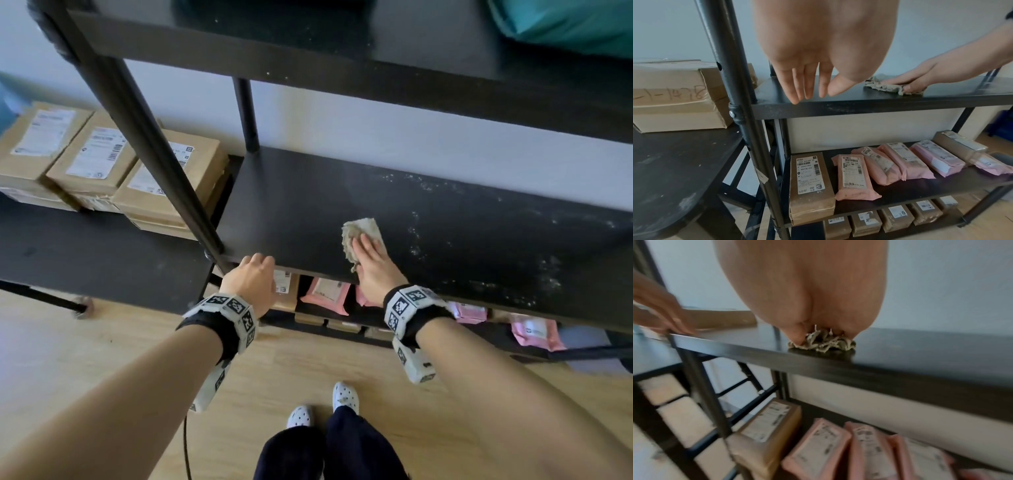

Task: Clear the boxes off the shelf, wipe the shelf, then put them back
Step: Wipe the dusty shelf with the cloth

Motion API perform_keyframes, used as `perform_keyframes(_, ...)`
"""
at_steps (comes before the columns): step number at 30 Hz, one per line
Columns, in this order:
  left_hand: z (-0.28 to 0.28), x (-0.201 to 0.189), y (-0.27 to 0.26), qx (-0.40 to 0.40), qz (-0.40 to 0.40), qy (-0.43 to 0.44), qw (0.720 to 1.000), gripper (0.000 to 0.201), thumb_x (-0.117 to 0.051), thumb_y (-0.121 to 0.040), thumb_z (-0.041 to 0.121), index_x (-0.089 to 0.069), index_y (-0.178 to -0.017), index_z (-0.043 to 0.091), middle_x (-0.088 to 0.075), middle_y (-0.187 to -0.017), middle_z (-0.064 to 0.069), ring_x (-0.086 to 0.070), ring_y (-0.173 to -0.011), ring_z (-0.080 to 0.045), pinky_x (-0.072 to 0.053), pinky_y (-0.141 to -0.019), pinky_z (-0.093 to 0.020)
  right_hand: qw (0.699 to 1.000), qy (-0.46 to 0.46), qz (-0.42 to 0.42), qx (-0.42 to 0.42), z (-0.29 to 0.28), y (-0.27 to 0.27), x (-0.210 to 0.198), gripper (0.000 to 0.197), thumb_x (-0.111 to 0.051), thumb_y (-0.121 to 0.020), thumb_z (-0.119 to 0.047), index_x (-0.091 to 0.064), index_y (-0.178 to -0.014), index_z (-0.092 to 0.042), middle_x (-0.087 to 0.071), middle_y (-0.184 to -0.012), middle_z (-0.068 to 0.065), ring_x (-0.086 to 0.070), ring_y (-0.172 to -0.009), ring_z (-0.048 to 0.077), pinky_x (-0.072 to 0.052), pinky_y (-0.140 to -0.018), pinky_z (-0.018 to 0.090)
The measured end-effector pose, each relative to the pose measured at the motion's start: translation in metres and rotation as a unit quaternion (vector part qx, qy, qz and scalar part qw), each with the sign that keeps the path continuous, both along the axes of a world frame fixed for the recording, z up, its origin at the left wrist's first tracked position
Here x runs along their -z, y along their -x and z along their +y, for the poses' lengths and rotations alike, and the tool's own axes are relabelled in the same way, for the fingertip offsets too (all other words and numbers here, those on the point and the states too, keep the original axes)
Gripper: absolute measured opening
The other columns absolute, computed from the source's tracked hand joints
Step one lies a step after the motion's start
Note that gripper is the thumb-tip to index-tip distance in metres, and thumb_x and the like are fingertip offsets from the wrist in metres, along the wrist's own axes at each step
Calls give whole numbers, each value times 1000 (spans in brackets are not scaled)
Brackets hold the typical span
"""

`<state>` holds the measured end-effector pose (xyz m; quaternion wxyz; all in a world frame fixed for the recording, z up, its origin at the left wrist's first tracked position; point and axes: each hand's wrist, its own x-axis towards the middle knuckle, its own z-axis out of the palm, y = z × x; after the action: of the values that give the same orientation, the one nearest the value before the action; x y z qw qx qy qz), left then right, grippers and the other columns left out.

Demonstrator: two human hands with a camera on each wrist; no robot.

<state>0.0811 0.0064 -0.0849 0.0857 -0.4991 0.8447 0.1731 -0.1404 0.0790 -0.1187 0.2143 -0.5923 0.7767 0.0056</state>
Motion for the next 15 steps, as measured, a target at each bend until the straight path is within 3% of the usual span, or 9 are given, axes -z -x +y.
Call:
perform_keyframes(2,-1,1,1,1,-7,0,1000,20,-43,-93,18,-51,-110,10,-53,-117,-6,-49,-114,-23,-46,-83,-37,997,1,-11,-72,-3,-32,11,68,-41,-99,-26,-2,-152,-11,4,-161,2,8,-149,22,3,-123,37)
perform_keyframes(4,-2,4,1,1,-3,8,1000,21,-43,-93,17,-51,-111,10,-53,-119,-6,-49,-114,-24,-46,-85,-37,990,3,2,-141,-17,-64,28,69,-41,-98,-29,-3,-153,-14,2,-162,2,6,-150,20,-5,-123,41)
perform_keyframes(6,-3,8,1,-2,11,16,1000,26,-45,-92,14,-52,-117,10,-51,-122,-5,-48,-116,-24,-47,-87,-37,987,13,-5,-159,-30,-79,29,63,-36,-99,-22,-5,-153,-17,0,-162,-1,3,-150,17,-7,-123,39)
perform_keyframes(8,-2,10,5,0,22,23,999,29,-46,-92,13,-53,-119,10,-49,-125,-5,-48,-117,-23,-47,-85,-36,987,25,-16,-160,-33,-70,19,67,-43,-98,-20,-5,-153,-18,2,-162,-3,3,-150,15,-3,-123,32)
perform_keyframes(10,0,9,12,10,23,22,999,27,-46,-92,13,-53,-117,9,-49,-125,-5,-48,-116,-24,-47,-82,-36,991,33,-12,-133,-24,-43,9,79,-55,-93,-19,-4,-153,-17,2,-162,-3,2,-150,15,-4,-121,29)
perform_keyframes(15,0,5,39,37,22,14,999,33,-46,-91,12,-50,-123,11,-45,-132,-3,-44,-121,-23,-50,-88,-39,998,4,-12,57,24,61,1,71,-44,-93,-4,-7,-153,-14,4,-162,-1,3,-150,15,-12,-123,37)
